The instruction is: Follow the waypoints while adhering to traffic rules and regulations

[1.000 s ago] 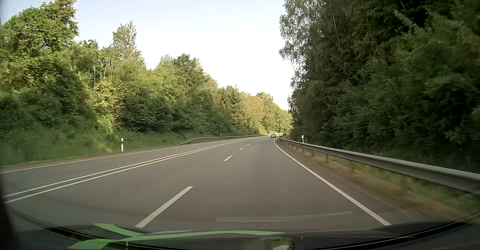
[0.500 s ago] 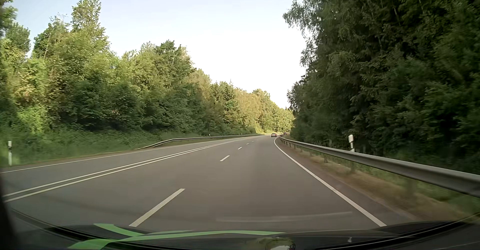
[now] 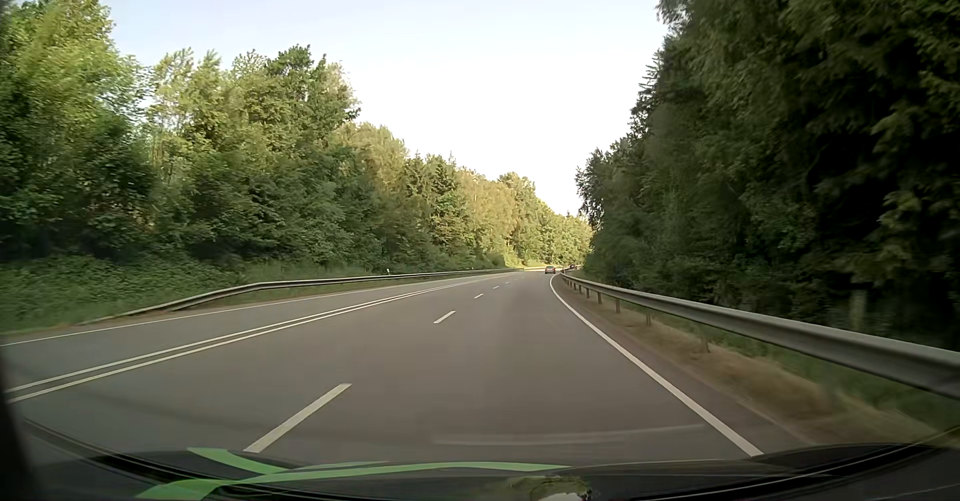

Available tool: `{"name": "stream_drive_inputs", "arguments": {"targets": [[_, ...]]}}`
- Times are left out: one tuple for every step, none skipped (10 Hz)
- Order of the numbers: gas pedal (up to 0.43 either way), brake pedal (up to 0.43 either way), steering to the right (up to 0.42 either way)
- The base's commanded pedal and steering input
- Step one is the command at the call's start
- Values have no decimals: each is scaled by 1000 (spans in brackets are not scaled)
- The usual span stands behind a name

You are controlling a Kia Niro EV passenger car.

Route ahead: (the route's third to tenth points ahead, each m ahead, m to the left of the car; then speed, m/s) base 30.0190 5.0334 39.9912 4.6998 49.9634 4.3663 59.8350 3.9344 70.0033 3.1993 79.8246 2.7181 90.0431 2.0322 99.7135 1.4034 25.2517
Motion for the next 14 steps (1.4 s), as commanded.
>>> {"name": "stream_drive_inputs", "arguments": {"targets": [[421,0,4],[441,0,4],[441,0,5],[441,0,5],[429,0,4],[409,0,5],[370,0,5],[370,0,6],[370,0,6],[370,0,6],[390,0,6],[409,0,6],[429,0,6],[441,0,6]]}}
